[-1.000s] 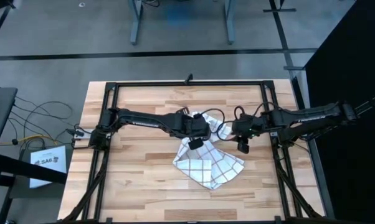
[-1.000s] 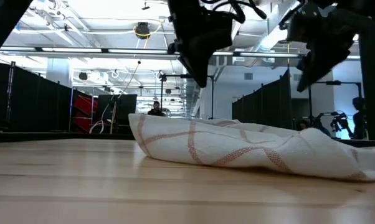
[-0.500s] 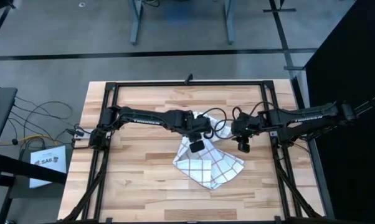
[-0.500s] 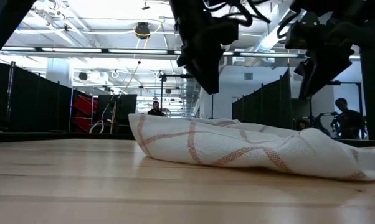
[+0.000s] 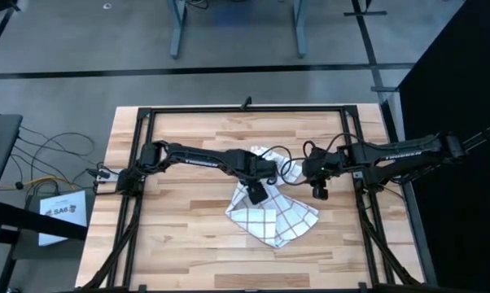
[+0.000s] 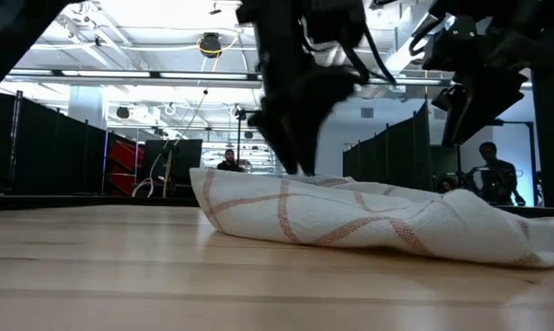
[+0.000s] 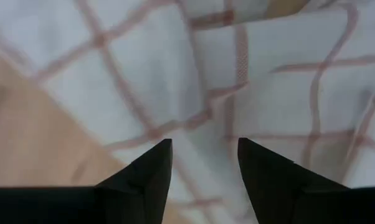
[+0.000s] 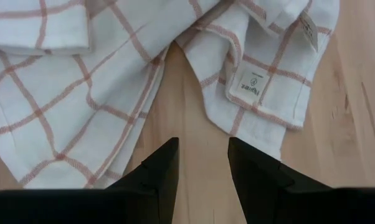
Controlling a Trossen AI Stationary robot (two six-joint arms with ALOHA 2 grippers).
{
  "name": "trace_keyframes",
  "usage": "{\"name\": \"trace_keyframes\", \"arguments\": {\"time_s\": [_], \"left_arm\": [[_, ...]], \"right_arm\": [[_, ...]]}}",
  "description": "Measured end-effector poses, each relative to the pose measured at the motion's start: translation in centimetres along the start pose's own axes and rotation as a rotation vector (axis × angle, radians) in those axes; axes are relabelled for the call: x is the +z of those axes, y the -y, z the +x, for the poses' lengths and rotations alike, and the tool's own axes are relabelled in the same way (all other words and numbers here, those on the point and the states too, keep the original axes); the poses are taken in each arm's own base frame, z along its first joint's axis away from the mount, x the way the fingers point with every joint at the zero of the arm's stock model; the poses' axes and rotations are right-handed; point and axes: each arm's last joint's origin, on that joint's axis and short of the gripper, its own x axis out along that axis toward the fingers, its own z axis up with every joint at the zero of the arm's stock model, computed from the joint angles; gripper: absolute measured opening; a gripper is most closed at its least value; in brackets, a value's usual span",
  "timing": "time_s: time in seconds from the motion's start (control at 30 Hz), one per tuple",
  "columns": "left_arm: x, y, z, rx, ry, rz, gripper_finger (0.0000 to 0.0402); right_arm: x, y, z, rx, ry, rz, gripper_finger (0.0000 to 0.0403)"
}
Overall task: Roll towel
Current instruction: Fold the towel
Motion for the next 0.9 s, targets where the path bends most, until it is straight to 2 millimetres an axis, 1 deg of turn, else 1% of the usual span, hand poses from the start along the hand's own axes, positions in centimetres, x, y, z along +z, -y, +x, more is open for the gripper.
{"name": "trace_keyframes", "arguments": {"time_s": [0.07, 0.17, 0.23, 0.3, 0.37, 0.4, 0.43, 0.5, 0.57, 0.6, 0.63, 0.7, 0.8, 0.83, 0.9], "left_arm": [[0.0, 0.4, 0.6, -0.004, -0.002, -0.013, 0.0167], [-0.3, 0.4, 1.1, 0.008, -0.026, -0.023, 0.0165], [-0.1, 0.3, 1.1, 0.028, -0.004, -0.034, 0.0154], [-0.2, -0.2, 1.1, 0.06, -0.02, -0.031, 0.0116], [-0.1, -0.4, 1.4, 0.046, -0.031, -0.016, 0.0055], [0.1, -0.4, 2.0, 0.023, -0.04, -0.01, 0.0028], [0.3, -0.3, 2.3, 0.003, -0.038, -0.007, 0.0015], [0.0, -0.3, 3.4, 0.01, -0.072, 0.023, 0.0007], [0.1, -0.2, 3.5, 0.013, -0.063, 0.03, 0.0002], [0.0, -0.3, 2.9, 0.029, -0.052, 0.03, 0.0001], [0.0, -0.3, 1.8, 0.038, -0.027, 0.029, 0.0001], [0.1, -0.7, -1.4, 0.055, 0.047, 0.017, 0.0], [-0.4, -1.8, -6.4, 0.108, 0.134, -0.013, 0.0], [-0.7, -2.3, -7.7, 0.132, 0.156, -0.025, 0.0], [-1.1, -3.4, -9.5, 0.177, 0.175, -0.044, 0.0]], "right_arm": [[-0.1, 0.0, 0.0, 0.0, -0.007, -0.003, 0.0125], [-0.2, -0.1, 0.1, 0.002, -0.007, -0.008, 0.0125], [-0.1, -0.1, 0.1, 0.002, -0.003, -0.008, 0.0125], [-0.1, -0.1, 0.1, 0.002, -0.003, -0.008, 0.0125], [-0.2, -0.1, 0.1, 0.002, -0.005, -0.008, 0.0125], [-0.2, -0.1, 0.1, 0.002, -0.005, -0.008, 0.0125], [-0.1, -0.1, 0.1, 0.002, -0.003, -0.007, 0.0125], [-0.2, -0.1, 0.1, 0.002, -0.007, -0.007, 0.0125], [-0.2, -0.1, 0.1, 0.002, -0.004, -0.004, 0.0125], [-0.2, -0.1, 0.1, 0.002, -0.008, -0.004, 0.0125], [-0.2, -0.1, 0.1, 0.002, -0.012, -0.005, 0.0124], [-0.2, -0.2, 0.1, 0.006, -0.004, -0.003, 0.0123], [0.1, -0.4, 0.1, 0.011, 0.019, -0.002, 0.012], [0.3, -0.5, 0.1, 0.015, 0.042, -0.003, 0.012], [1.2, -0.8, 0.2, 0.039, 0.127, -0.007, 0.0119]]}}
